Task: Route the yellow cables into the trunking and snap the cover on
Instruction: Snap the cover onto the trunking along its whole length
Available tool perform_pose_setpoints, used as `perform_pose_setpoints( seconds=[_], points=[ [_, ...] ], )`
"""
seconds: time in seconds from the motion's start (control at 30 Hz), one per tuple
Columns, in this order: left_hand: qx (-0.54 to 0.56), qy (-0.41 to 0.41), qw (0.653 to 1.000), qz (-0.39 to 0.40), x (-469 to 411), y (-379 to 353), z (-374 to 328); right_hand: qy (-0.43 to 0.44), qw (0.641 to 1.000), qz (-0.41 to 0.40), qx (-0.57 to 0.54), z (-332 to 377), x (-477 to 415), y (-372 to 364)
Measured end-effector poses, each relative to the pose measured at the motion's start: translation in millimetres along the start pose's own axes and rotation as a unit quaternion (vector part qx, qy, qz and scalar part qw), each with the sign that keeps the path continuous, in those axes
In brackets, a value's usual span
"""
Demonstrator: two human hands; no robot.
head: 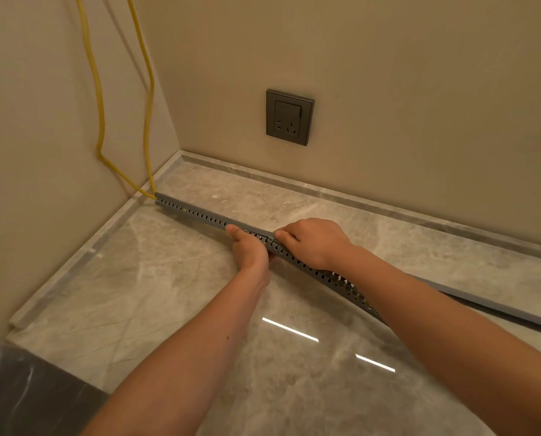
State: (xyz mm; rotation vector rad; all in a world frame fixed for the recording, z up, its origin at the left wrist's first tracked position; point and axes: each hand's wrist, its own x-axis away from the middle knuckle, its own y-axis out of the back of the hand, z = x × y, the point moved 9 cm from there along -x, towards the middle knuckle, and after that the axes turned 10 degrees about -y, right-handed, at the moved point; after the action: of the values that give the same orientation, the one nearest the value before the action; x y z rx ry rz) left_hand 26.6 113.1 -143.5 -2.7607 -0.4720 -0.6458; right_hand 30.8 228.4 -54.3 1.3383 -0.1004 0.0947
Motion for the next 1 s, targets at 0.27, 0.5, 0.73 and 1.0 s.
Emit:
perform_pose_setpoints(
  seconds=[0.27, 0.5, 0.73, 1.0],
  points=[
    [0.014, 0.022, 0.993, 0.119, 4, -12, 8, -0.047, 0.994, 0.045, -0.083, -27, 5, -11],
    [-0.021, -0.011, 0.967, 0.254, 12, -22, 7, -0.087, 0.98, 0.115, -0.138, -42, 4, -17],
    [-0.017, -0.026, 0.959, 0.281, 12, -20, 6, -0.083, 0.966, 0.154, -0.189, -44, 8, -22],
    [-0.032, -0.012, 0.966, 0.255, 7, -20, 11, -0.064, 0.959, 0.18, -0.21, -39, 14, -29]
  ],
)
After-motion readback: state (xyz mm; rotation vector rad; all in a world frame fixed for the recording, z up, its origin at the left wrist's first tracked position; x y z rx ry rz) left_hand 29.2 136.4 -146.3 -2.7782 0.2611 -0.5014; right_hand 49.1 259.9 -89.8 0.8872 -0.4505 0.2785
